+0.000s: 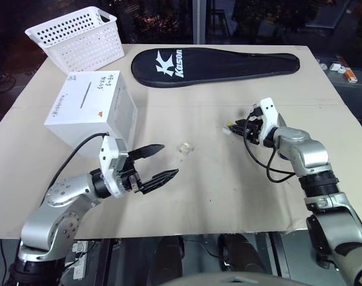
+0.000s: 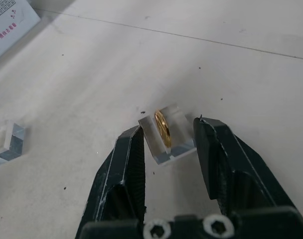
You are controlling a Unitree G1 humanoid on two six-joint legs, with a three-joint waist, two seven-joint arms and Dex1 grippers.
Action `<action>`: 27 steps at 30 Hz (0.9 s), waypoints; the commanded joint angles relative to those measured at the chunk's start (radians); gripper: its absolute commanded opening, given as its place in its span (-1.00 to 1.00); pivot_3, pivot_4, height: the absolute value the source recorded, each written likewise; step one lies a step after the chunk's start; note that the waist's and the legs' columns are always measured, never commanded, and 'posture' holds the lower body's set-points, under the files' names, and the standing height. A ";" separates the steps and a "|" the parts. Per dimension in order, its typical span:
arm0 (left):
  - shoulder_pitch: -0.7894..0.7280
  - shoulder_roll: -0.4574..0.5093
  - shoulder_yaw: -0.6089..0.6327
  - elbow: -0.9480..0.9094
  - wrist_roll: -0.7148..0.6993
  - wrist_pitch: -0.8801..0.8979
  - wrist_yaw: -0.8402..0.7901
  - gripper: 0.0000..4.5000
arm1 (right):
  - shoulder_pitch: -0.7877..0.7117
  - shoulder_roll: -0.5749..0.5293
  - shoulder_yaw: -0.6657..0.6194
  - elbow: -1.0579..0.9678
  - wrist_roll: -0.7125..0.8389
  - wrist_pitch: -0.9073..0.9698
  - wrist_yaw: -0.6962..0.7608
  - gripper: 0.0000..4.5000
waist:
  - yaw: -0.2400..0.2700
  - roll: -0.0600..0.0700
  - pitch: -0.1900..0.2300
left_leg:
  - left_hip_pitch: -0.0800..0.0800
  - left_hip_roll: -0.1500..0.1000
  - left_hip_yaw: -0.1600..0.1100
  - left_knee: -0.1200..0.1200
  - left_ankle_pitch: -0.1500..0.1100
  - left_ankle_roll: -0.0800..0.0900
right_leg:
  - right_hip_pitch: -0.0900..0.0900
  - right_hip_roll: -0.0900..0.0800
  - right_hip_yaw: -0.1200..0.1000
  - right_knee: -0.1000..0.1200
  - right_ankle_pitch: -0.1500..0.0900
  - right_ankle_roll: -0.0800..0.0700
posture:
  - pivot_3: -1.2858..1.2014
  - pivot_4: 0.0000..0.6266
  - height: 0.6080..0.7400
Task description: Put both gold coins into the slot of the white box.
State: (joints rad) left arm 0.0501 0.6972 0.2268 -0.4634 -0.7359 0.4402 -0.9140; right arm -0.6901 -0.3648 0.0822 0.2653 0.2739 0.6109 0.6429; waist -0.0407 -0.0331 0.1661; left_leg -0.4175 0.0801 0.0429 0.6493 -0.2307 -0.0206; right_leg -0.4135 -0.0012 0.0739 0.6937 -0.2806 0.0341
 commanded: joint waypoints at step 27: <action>-0.183 0.004 0.043 -0.035 -0.233 0.189 0.159 1.00 | 0.000 -0.017 -0.130 -0.218 0.148 0.140 0.068 -0.96 | 0.002 0.000 0.000 | -0.001 0.000 -0.001 0.000 0.000 0.000 | 0.000 0.000 -0.001 0.000 0.000 0.000 | 0.03 -0.52 0.80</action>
State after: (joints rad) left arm -0.0885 0.6947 0.2541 -0.4973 -0.9185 0.5964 -0.7719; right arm -0.6903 -0.3602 0.0068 0.1586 0.3507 0.6879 0.6960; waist -0.0392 -0.0330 0.1662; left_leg -0.4179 0.0800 0.0422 0.6496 -0.2307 -0.0206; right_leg -0.4131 -0.0012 0.0734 0.6936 -0.2805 0.0342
